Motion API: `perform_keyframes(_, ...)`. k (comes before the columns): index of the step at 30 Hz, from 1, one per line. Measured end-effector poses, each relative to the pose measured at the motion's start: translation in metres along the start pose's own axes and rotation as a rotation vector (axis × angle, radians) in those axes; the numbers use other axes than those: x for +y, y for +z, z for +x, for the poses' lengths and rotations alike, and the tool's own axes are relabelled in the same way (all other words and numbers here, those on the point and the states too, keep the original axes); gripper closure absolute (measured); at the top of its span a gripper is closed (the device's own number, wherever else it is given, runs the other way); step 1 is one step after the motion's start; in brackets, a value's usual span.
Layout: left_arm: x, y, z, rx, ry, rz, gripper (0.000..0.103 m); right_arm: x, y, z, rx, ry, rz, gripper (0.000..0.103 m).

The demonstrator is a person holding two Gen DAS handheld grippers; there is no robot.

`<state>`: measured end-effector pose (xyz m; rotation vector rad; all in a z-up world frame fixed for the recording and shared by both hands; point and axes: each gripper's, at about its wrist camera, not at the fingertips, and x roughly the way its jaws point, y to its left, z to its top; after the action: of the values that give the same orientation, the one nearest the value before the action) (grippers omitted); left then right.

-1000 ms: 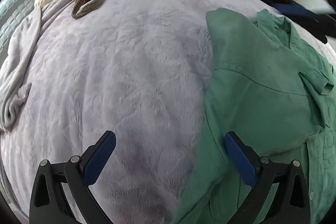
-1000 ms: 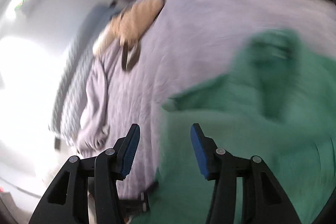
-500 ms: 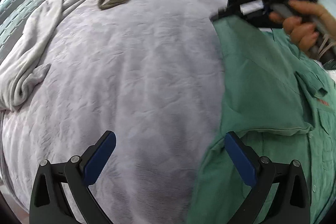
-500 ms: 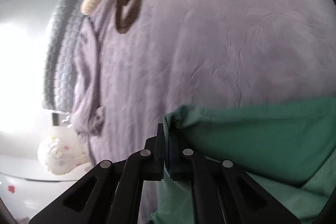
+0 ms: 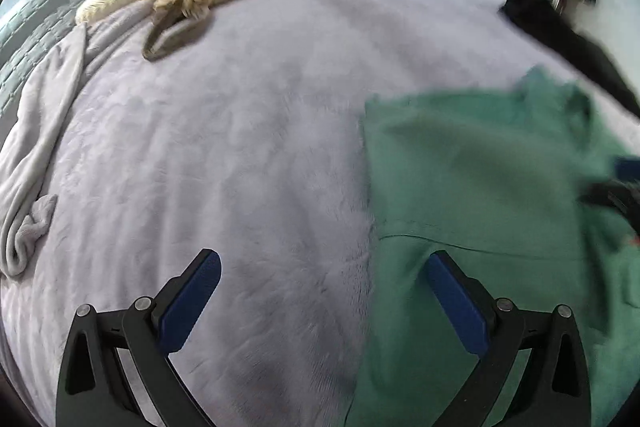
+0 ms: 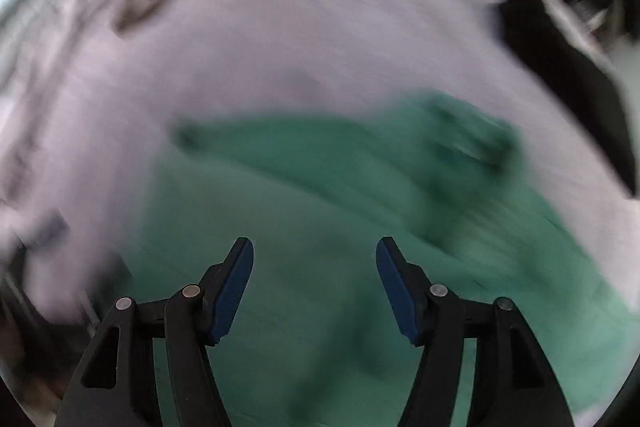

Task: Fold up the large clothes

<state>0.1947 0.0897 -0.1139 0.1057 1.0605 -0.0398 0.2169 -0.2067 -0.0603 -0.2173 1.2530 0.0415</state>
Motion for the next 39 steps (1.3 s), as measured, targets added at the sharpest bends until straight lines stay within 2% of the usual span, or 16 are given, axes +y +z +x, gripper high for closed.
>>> perform_keyframes(3, -0.005, -0.006, 0.017, 0.042, 0.028, 0.019, 0.0, -0.034, -0.051, 0.01, 0.053, -0.14, 0.058, 0.038)
perform_keyframes(6, -0.004, -0.002, 0.014, 0.045, 0.02, 0.033, 0.0, -0.103, -0.106, 0.005, 0.091, -0.048, 0.392, 0.038)
perform_keyframes(10, 0.009, 0.025, 0.01, 0.035, -0.071, -0.001, 0.0, -0.168, -0.164, -0.005, 0.02, 0.266, 0.758, 0.038)
perform_keyframes(17, -0.001, 0.067, 0.053, 0.158, -0.172, -0.059, 0.0, -0.197, -0.193, 0.028, -0.067, 0.787, 1.2, 0.036)
perform_keyframes(20, -0.011, 0.071, 0.059, 0.174, -0.197, -0.069, 0.026, -0.187, -0.2, 0.046, -0.053, 0.872, 1.326, 0.037)
perform_keyframes(21, -0.014, 0.072, 0.059, 0.175, -0.183, -0.062, 0.044, -0.183, -0.2, 0.051, -0.047, 0.91, 1.356, 0.042)
perform_keyframes(22, -0.016, 0.073, 0.057, 0.17, -0.168, -0.053, 0.063, -0.178, -0.201, 0.053, -0.053, 0.953, 1.37, 0.052)
perform_keyframes(24, -0.014, 0.075, 0.055, 0.16, -0.141, -0.053, 0.077, -0.171, -0.19, 0.057, -0.03, 1.013, 1.368, 0.102)
perform_keyframes(26, 0.0, 0.078, 0.054, 0.158, -0.175, -0.106, 0.084, -0.169, -0.176, 0.051, -0.041, 1.0, 1.303, 0.102)
perform_keyframes(31, 0.011, 0.078, 0.052, 0.156, -0.219, -0.129, 0.084, -0.166, -0.175, 0.029, -0.056, 0.976, 1.173, 0.097)
perform_keyframes(32, 0.009, 0.077, 0.051, 0.151, -0.207, -0.119, 0.084, -0.164, -0.18, 0.029, -0.052, 0.983, 1.181, 0.076)
perform_keyframes(33, 0.01, 0.077, 0.05, 0.149, -0.202, -0.118, 0.084, -0.159, -0.184, 0.03, -0.058, 1.004, 1.197, 0.028)
perform_keyframes(34, 0.009, 0.077, 0.05, 0.147, -0.2, -0.123, 0.084, -0.155, -0.189, 0.03, -0.076, 1.028, 1.221, 0.012)
perform_keyframes(37, 0.009, 0.076, 0.051, 0.148, -0.202, -0.13, 0.084, -0.147, -0.19, 0.042, -0.129, 1.067, 1.286, 0.011)
perform_keyframes(38, 0.009, 0.077, 0.05, 0.147, -0.197, -0.124, 0.084, -0.147, -0.189, 0.052, -0.154, 1.083, 1.342, 0.021)
perform_keyframes(39, 0.009, 0.076, 0.049, 0.144, -0.191, -0.118, 0.084, -0.149, -0.189, 0.061, -0.165, 1.101, 1.389, 0.041)
